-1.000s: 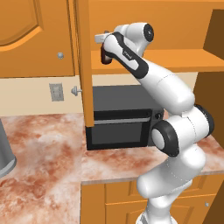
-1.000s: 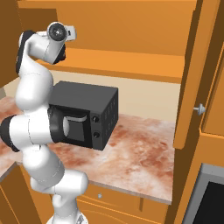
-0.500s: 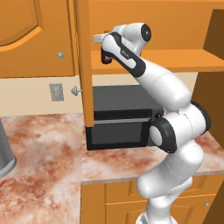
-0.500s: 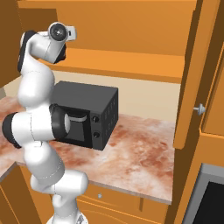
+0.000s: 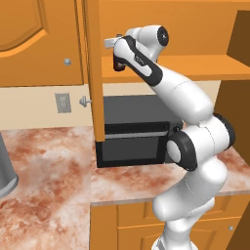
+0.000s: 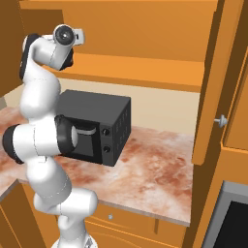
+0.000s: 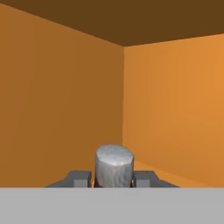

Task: Collect the paprika, ketchup, and shaker from the cabinet and place them next to the stove.

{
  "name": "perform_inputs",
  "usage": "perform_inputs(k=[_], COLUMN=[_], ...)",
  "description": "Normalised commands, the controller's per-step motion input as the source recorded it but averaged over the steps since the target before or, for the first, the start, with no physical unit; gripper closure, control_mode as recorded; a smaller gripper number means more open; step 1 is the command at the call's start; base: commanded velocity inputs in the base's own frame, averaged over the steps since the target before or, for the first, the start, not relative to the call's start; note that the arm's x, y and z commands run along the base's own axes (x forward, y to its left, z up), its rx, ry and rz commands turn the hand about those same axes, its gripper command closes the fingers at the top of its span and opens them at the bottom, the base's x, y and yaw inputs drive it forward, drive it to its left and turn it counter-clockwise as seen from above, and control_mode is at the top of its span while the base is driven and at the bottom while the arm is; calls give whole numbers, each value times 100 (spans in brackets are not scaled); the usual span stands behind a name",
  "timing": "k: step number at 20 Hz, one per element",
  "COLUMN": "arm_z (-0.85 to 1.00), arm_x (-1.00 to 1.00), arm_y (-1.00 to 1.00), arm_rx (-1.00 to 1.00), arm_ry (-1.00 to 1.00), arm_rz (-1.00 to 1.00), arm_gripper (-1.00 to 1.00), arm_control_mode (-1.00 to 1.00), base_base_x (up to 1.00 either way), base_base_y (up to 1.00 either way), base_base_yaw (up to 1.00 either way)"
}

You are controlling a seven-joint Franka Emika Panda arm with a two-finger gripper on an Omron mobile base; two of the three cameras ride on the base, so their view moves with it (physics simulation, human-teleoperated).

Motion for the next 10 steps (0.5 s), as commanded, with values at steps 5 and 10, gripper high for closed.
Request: perform_inputs(k=[5, 10], arm_z=[0, 0], arm_x=[-45, -82], arm_y=[0, -7], arm_rx=[0, 0], arm_ry=[-6, -11], arm_rz=[-4, -4], arm_gripper=[100, 100], arm_control_mode=[-100, -100], base_base_x=[0, 0], base_base_y=[0, 0], base_base_yaw=[0, 0])
